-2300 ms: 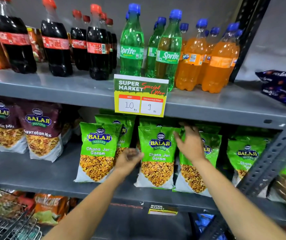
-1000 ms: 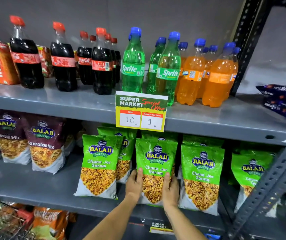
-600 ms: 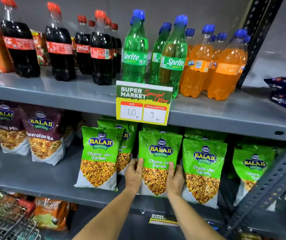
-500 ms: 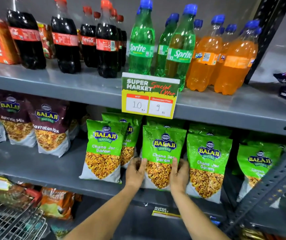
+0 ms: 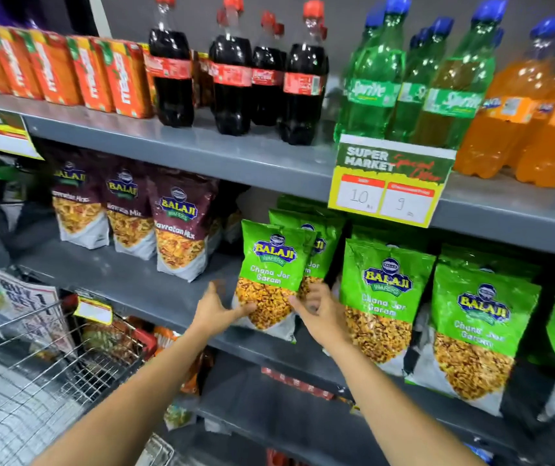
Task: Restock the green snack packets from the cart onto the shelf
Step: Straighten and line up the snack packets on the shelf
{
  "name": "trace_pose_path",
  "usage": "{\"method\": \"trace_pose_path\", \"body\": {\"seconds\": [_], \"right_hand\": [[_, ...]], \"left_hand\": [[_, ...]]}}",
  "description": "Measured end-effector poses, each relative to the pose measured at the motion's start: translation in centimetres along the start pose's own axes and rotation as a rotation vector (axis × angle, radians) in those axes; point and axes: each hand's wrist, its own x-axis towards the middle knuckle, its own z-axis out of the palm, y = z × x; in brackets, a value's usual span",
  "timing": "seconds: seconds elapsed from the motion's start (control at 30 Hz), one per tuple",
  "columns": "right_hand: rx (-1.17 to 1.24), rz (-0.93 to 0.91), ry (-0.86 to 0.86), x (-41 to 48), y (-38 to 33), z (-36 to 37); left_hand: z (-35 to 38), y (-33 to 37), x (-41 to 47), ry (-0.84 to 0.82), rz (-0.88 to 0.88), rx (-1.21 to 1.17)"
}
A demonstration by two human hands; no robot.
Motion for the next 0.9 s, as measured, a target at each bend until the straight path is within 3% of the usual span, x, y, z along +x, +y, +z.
{"method": "trace_pose_path", "body": {"seconds": [0.07,0.13,0.47,0.6,0.73,0.9], "right_hand": [[0.092,0.165,-0.159,0.4,-0.7,1.2],[0.062,0.217,-0.206,1.0,-0.5,2.2],[0.022,0.148,-0.009,-0.9,1.8,1.0],[-0.025,0.201,0.021,-1.0,1.6,0.8],[0.030,0.286,0.073,-0.9,0.7,0.6],[-0.063,0.366,0.000,-1.7,0.7,2.5]], "left_hand": [[0.2,-0.7,0.6,-0.150,-0.056,0.009],[0.4,-0.8,1.0,-0.218,-0.024,-0.051],[4.1,-0.9,0.9,-0.240,0.209,-0.161],[3.9,-0.2,1.6,-0.284,0.231,-0.146],[0.6,4.4,4.3,-0.133,0.170,-0.475],[-1.0,8.9,7.6,-0.234,0.169,-0.528]]}}
